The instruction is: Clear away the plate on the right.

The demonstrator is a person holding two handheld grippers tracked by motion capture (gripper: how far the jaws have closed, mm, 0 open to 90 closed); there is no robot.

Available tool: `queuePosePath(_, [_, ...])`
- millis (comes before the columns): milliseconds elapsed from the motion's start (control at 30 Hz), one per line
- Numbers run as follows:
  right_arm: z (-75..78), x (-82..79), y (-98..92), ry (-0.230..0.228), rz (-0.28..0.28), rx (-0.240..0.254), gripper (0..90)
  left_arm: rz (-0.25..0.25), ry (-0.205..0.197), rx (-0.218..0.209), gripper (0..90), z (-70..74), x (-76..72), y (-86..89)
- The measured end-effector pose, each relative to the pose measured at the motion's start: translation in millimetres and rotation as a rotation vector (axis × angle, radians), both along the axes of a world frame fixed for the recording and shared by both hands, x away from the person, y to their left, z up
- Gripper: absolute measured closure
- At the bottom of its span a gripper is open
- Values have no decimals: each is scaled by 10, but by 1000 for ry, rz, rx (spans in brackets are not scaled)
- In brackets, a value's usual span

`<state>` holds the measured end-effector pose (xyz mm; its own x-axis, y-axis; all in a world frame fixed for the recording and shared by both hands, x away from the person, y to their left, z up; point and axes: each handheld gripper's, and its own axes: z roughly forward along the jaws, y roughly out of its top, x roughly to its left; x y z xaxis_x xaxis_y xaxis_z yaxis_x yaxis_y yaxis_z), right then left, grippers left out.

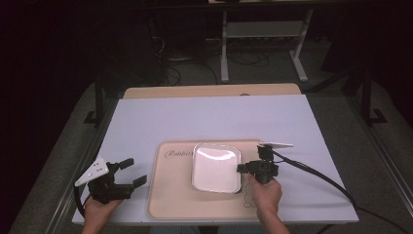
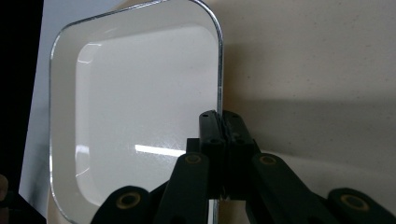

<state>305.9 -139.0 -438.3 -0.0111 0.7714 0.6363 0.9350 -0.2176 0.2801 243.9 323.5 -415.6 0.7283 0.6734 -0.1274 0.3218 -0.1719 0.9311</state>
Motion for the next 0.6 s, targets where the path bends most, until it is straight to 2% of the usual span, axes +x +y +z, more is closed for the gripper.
queuePosePath(600, [-16,-4,-11,-6,-9,-21,853,2,0,-2,157,3,0,5])
